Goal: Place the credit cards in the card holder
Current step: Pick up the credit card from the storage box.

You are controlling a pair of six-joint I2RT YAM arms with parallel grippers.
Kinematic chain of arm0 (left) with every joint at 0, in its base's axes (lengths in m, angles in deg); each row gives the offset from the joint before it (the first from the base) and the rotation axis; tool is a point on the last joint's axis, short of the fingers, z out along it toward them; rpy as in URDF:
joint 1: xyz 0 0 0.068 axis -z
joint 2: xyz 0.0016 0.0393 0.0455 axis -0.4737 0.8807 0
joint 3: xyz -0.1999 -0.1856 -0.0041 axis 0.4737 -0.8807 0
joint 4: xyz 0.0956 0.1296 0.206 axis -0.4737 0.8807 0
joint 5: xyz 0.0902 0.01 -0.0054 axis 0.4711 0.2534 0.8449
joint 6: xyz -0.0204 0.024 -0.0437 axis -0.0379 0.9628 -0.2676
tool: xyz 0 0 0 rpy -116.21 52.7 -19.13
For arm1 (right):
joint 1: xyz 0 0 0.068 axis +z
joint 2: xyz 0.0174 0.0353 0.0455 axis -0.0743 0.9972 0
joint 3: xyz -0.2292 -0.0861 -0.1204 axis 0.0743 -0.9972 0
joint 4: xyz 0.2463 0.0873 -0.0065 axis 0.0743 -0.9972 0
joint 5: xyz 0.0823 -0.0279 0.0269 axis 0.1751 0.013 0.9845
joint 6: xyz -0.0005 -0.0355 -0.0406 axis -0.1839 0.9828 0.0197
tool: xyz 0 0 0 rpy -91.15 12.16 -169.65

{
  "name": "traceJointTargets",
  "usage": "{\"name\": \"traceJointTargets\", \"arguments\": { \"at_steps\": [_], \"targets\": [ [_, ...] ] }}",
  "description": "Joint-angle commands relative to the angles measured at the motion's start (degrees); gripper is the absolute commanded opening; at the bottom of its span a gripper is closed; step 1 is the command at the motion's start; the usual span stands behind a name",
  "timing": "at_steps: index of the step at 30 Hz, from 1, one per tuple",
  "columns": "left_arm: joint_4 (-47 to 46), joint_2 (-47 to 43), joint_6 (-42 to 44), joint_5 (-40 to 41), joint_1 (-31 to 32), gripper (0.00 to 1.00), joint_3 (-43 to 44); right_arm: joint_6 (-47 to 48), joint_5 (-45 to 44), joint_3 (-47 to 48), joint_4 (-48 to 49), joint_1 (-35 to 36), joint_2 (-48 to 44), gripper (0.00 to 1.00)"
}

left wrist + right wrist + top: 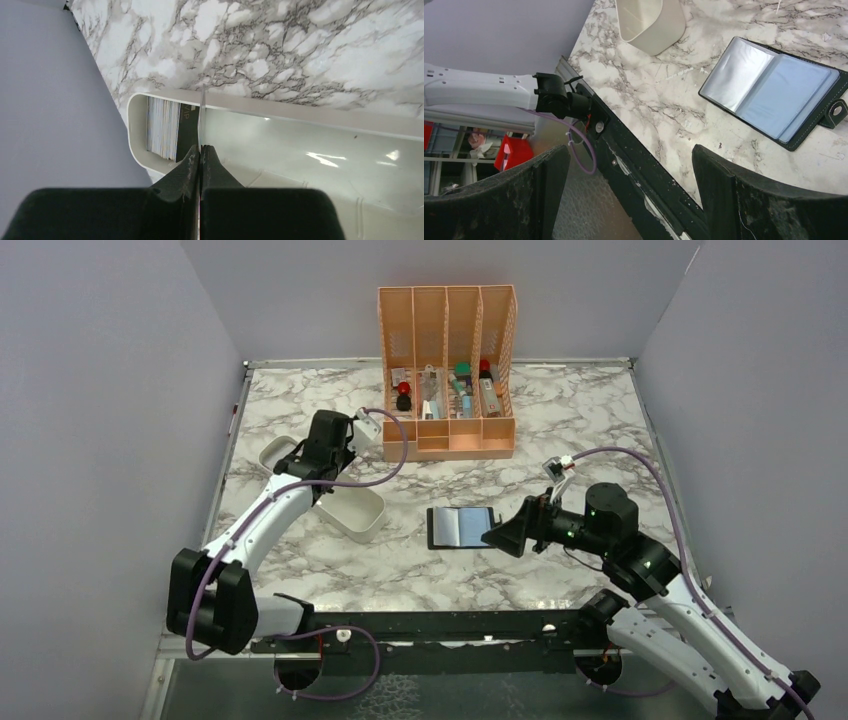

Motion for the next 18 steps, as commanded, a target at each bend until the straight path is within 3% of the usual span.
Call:
{"name": "traceJointTargets", "arguments": {
  "at_steps": [1,9,18],
  "targets": [
    [2.5,-3.5,-5.8,-3.4,0.3,0.0,2.0,-0.8,1.3,-1.0,2.1,-0.1,0.1,0.97],
    [5.4,-1.9,-1.9,-0.1,-0.8,0.0,0.5,-1.3,2.0,-0.8,2.6,-0.1,0.4,0.97],
    [6.1,3.7,2.6,-3.9,-8.2,0.0,3.4,-1.1,2.5,-0.2,2.6,-0.1,1.0,0.97]
  ]
}}
